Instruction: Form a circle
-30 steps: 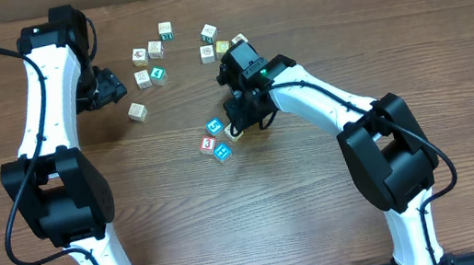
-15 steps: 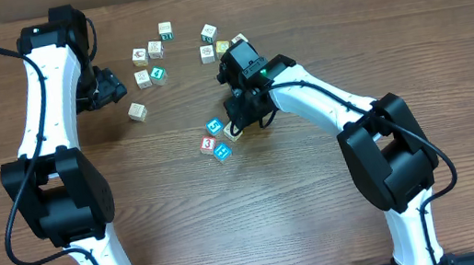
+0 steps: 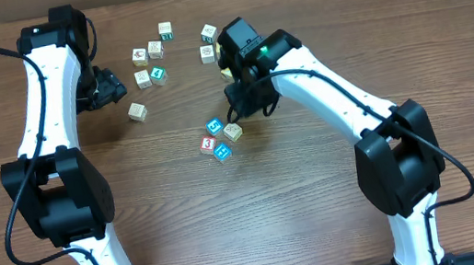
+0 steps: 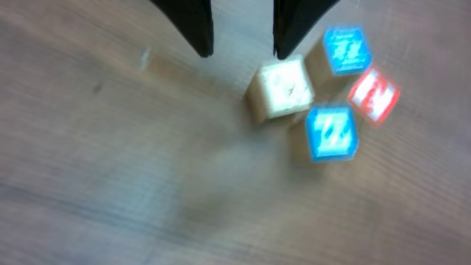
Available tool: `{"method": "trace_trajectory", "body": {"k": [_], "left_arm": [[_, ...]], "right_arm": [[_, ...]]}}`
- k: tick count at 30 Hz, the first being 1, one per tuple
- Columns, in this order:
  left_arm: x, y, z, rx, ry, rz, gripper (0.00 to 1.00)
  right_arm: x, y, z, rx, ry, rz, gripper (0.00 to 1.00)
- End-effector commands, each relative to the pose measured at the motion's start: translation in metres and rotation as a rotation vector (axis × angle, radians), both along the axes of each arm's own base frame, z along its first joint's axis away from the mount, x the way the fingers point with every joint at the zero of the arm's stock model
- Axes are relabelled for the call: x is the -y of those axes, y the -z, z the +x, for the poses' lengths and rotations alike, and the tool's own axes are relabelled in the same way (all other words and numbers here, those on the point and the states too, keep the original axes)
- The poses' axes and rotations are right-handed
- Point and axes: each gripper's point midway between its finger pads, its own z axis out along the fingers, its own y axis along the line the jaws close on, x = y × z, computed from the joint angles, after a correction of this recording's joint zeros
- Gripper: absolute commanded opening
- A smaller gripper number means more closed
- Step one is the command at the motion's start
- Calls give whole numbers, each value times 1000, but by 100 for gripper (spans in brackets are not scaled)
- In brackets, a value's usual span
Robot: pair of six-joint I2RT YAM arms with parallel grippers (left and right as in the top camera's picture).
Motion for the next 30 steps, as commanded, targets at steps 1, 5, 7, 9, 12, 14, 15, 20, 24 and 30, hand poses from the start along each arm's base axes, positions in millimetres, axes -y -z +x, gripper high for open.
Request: {"method": "trace_trajectory", "body": {"k": [1,5,7,9,12,14,15,20,24,30], "left_arm": [[-3,-15,3,41,2,23,100],[-3,-15,3,41,2,23,99],[-3,-15,3,41,2,23,99],[-3,-15,3,41,2,23,99],[-3,-15,3,41,2,23,99],[-3,-15,3,41,2,23,100],[-3,-15,3,41,2,23,99],[-3,-15,3,41,2,23,100],[-3,-15,3,41,2,23,99],[-3,-15,3,41,2,23,100]], "right_arm": [[-28,-22,-28,-16,-77,53,29],[-41,-4,-61,-47,-152,-25,38],[-45,5,-68,-16,-172,-75,40],[-46,16,-70,40,-179,-145,43],[-47,27,-73,106,-206,-224,47],[-48,30,-71,146,-214,-250,51],[-49,31,-70,163,-215,-258,51],[-56,30,-62,197,-208,-234,52],[-57,31,-58,204,-200,-225,51],[-60,34,-63,181,-195,-204,50]]}}
